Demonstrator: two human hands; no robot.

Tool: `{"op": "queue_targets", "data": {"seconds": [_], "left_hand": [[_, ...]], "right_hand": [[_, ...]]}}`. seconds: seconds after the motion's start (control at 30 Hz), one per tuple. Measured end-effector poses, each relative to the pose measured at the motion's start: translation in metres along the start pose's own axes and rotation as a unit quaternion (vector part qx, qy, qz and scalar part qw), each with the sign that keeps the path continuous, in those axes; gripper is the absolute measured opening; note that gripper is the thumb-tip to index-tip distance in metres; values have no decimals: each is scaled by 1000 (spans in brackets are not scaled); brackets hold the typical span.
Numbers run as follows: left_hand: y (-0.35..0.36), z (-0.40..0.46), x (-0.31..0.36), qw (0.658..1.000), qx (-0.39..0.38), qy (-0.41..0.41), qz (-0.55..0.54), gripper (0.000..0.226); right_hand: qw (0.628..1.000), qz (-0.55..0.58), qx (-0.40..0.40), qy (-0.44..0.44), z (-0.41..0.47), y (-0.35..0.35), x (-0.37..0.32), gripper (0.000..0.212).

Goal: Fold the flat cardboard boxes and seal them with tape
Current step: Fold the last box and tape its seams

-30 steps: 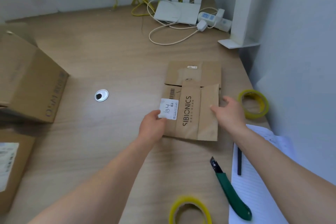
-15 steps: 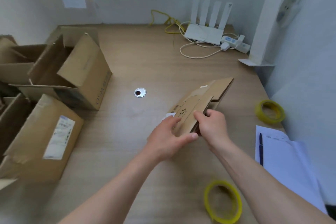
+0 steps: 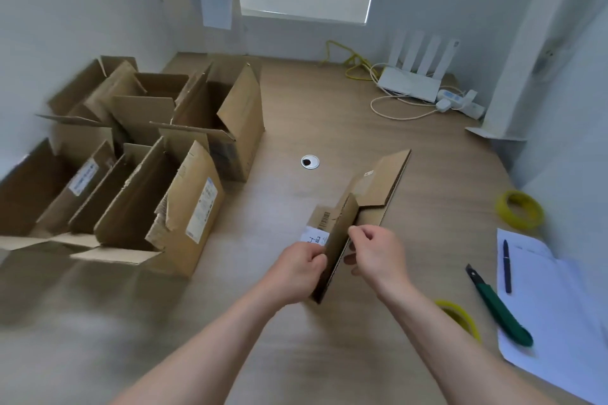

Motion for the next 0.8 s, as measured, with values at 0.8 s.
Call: {"op": "queue_targets", "data": {"seconds": [0.8], "left_hand": [[-124,-19,-22,956,238,-89,144,80]], "right_hand": [[948,-310,-30,60,-13,-57,-14,15]]}}
Point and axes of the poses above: each hand's wrist, its own z-axis towards the middle knuckle, its own y-axis out of the palm, x = y × z, the point moved 9 cm from there along z, towards the middle knuckle, and after that the axes turned 6 degrees about -x, right-handed, at the moved point
